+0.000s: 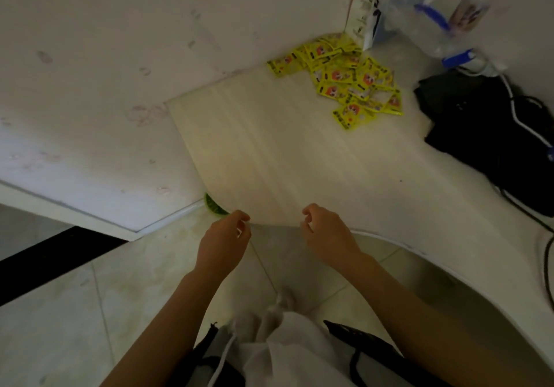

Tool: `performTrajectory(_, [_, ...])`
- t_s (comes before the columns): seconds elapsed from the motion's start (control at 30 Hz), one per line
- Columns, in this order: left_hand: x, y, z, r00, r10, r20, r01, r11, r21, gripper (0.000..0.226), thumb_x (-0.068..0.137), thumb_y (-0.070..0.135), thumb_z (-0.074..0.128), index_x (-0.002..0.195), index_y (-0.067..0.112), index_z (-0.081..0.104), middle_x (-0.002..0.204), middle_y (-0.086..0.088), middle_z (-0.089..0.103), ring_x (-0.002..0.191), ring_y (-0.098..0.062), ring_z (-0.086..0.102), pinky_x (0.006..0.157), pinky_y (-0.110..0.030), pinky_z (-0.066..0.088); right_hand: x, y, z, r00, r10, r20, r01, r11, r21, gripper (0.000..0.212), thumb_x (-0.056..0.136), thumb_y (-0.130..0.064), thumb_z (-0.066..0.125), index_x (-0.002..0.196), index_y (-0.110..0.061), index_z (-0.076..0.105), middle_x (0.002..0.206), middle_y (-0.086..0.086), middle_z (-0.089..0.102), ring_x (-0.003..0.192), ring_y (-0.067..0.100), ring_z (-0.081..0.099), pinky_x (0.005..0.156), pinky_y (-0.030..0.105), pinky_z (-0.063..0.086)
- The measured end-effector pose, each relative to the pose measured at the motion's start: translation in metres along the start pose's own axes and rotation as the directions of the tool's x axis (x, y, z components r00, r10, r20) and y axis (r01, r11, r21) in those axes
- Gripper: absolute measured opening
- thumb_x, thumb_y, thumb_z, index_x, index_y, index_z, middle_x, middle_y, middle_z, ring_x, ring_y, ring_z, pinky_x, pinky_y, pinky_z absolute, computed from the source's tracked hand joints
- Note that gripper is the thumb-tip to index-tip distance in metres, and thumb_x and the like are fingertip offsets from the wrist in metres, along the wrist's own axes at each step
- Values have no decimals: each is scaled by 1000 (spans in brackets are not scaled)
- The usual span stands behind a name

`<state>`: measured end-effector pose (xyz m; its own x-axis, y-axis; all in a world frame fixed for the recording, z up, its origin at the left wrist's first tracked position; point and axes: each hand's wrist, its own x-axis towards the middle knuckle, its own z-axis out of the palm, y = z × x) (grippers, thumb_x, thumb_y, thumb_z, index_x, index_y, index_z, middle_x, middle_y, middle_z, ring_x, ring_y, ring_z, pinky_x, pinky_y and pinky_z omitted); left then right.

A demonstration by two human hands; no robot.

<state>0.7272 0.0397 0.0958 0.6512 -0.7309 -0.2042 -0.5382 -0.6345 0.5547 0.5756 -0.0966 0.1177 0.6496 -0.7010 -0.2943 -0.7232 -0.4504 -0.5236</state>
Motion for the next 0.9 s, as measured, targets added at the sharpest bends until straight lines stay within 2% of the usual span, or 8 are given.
performTrajectory(0.3, [96, 3, -19, 996, 56, 65, -56, 998, 6, 20, 94, 24, 52, 112, 22, 61, 89, 10, 58, 83, -9, 57, 75, -22, 46, 84, -17, -17, 998, 63, -23, -63, 998, 22, 32, 97, -27, 43, 126, -14, 50, 116, 4, 61, 100, 20, 60, 85, 32, 51])
performTrajectory(0.43, [156, -5, -35, 983, 110, 146, -115, 993, 26, 20, 94, 22, 52, 112, 20, 62, 90, 8, 59, 82, -9, 57, 73, -22, 43, 124, -28, -20, 983, 161, -82, -155, 985, 83, 32, 97, -26, 44, 124, -13, 52, 114, 5, 62, 101, 21, 60, 86, 34, 51])
performTrajectory(0.53, [189, -9, -44, 971, 146, 188, -156, 987, 40, 21, 94, 23, 51, 112, 19, 62, 91, 8, 59, 84, -10, 58, 75, -24, 46, 144, -30, -21, 959, 266, -100, -247, 953, 175, 30, 95, -25, 47, 122, -11, 54, 110, 6, 64, 102, 23, 60, 86, 35, 50])
performTrajectory(0.7, [242, -8, -51, 935, 209, 287, -243, 966, 87, 20, 94, 25, 50, 111, 20, 61, 94, 7, 61, 83, -11, 57, 73, -24, 43, 169, -27, -24, 898, 424, -117, -374, 877, 302, 30, 94, -24, 49, 121, -12, 56, 108, 6, 64, 90, 17, 58, 78, 25, 43])
performTrajectory(0.9, [298, 19, -52, 918, 252, 305, -296, 949, 107, 20, 94, 22, 51, 110, 15, 62, 100, -3, 65, 84, -16, 57, 74, -28, 45, 194, -11, -40, 830, 544, -125, -473, 804, 360, 28, 92, -24, 52, 117, -13, 59, 109, 5, 65, 97, 20, 60, 79, 23, 42])
